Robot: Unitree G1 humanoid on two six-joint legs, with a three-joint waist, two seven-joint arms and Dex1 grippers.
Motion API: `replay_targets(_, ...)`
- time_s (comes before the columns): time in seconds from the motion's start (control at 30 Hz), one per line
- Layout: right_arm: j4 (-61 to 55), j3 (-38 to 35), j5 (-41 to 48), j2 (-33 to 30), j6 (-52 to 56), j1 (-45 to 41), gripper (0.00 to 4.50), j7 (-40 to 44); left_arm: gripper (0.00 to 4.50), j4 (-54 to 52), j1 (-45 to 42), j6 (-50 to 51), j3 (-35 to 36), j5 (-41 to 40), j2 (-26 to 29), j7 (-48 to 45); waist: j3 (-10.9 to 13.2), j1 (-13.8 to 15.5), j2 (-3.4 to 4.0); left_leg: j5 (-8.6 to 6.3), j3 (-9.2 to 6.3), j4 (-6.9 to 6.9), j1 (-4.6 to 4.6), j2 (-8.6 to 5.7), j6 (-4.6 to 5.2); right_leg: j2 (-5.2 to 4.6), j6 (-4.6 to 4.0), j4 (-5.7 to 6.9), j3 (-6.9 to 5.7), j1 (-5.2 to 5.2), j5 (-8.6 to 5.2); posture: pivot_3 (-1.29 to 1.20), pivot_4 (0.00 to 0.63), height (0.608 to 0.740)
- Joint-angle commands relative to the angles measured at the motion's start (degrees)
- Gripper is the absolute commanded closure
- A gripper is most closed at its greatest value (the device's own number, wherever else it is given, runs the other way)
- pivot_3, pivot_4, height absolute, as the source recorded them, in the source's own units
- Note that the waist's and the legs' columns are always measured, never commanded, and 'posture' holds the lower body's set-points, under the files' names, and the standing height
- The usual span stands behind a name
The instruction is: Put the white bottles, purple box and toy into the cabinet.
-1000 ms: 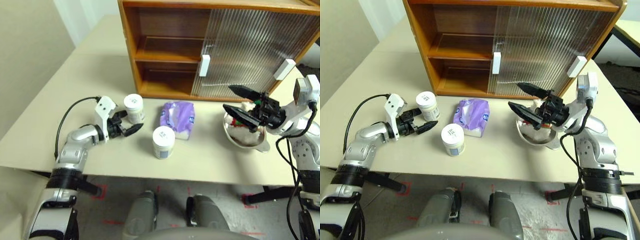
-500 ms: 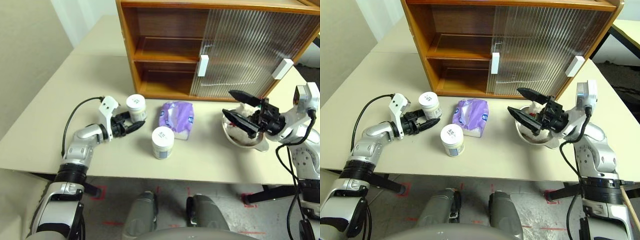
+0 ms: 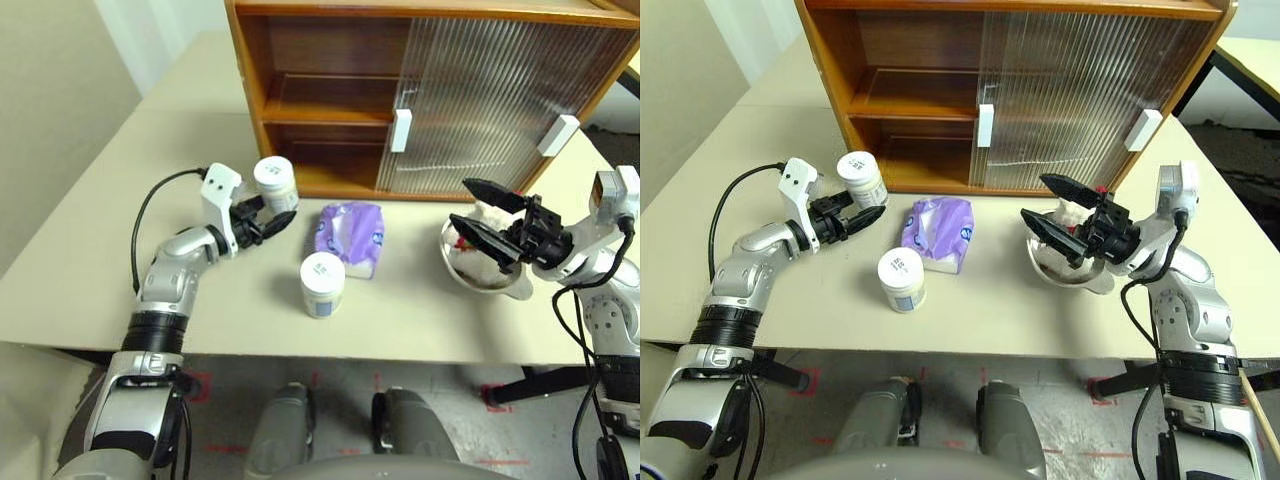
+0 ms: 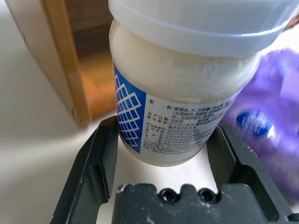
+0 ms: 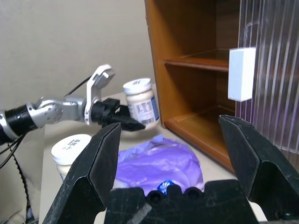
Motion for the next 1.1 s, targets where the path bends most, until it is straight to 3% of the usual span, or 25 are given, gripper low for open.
replay_targets(0.03,1.38,0.04,-0.88,-0.36,-0.99,0.33,0.0,0.86,1.41,3.18,-4.26,-0.18,-0.76,0.85,-2.11,2.03,0.03,0.19,-0.04,0.0,0.0,0.0,0.0,0.0,0.0,0.01,0.0,-0.01,0.0,0.01,0.0,0.07,0.078,0.74)
replay_targets(0.27,2.47,1.97,-3.39,0.16,-3.0,-0.57,0.0,1.81,1.41,17.92,-13.81,-6.24,-1.16,4.93,-7.11,9.36,0.16,1.09,-0.18,0.01,0.03,0.17,-0.05,-0.08,0.04,0.09,0.13,-0.02,0.0,0.06,-0.04,0.05,0.081,0.74)
replay_targets(0.57,2.85,2.03,-2.83,0.37,-3.01,-1.48,0.0,1.86,1.41,35.01,-23.16,-13.41,-2.82,8.99,-10.11,11.85,0.46,0.83,-0.29,0.01,0.02,0.18,-0.08,0.04,0.02,0.07,0.14,0.02,0.0,0.0,0.01,0.05,0.083,0.74)
replay_targets(0.87,1.9,2.83,-2.52,1.77,-2.52,-1.25,0.0,1.39,1.41,47.5,-29.75,-18.47,-2.3,11.18,-13.42,16.69,0.53,1.13,-0.39,0.01,0.05,0.21,-0.19,-0.06,0.02,0.14,0.27,-0.01,-0.02,-0.04,0.0,0.07,0.086,0.74)
replay_targets(1.1,0.46,2.46,-2.15,1.21,-1.79,-0.48,0.0,1.05,1.41,53.4,-33.25,-20.89,-1.61,12.27,-15.29,18.76,0.59,1.43,-0.4,0.04,-0.01,0.37,-0.93,-0.09,0.07,0.13,0.4,0.04,-0.08,-0.63,0.24,0.03,0.102,0.74)
